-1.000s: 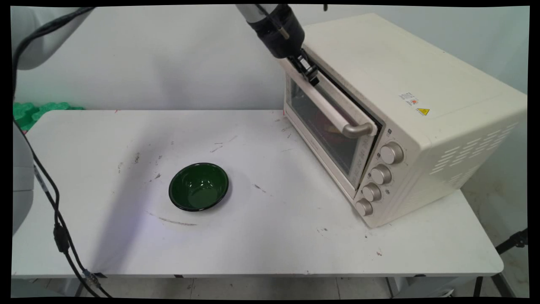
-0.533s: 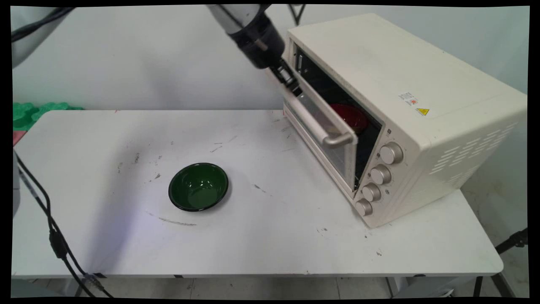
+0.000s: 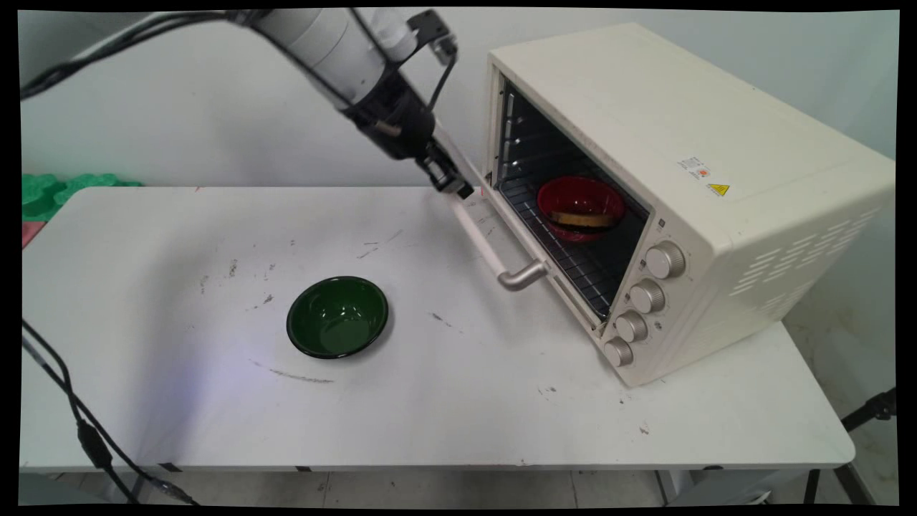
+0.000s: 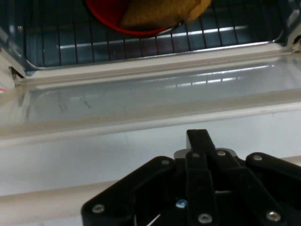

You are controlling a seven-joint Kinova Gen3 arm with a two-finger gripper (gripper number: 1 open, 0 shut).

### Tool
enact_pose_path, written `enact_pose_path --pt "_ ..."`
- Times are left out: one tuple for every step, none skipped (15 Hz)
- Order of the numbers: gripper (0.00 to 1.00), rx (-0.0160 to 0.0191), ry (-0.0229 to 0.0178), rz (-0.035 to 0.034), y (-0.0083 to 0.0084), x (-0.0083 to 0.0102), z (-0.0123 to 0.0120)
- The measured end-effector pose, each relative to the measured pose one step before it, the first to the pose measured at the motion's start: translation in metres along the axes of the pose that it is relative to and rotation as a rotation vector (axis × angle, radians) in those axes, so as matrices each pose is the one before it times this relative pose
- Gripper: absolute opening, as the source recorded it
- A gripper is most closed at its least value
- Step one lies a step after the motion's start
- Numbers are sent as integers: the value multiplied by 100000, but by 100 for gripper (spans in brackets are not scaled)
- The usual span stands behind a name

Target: Open the oven

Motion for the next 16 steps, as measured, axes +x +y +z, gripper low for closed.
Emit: enact_pose_path --pt "0 209 453 387 -7 -888 196" --pt "0 182 435 113 2 -764 171" --pt "0 200 454 21 18 -882 206" --pt "0 160 463 -35 45 -890 216" --pt "0 129 407 -208 43 -755 180" --pt "0 100 425 -221 71 -842 207" --pt "0 80 325 -174 75 -725 158" --pt "0 35 393 -210 101 -818 164" --pt "0 -32 340 -155 126 -777 171" --pt "0 -9 435 -267 127 -780 142" --pt "0 -42 423 -421 148 -799 131" --pt "0 -107 364 -333 140 -657 131" --pt "0 -125 378 -429 144 -683 126" --pt "0 -102 416 -357 104 -534 127" --pt "0 -171 539 -414 121 -626 172" --pt "0 -153 651 -456 91 -699 205"
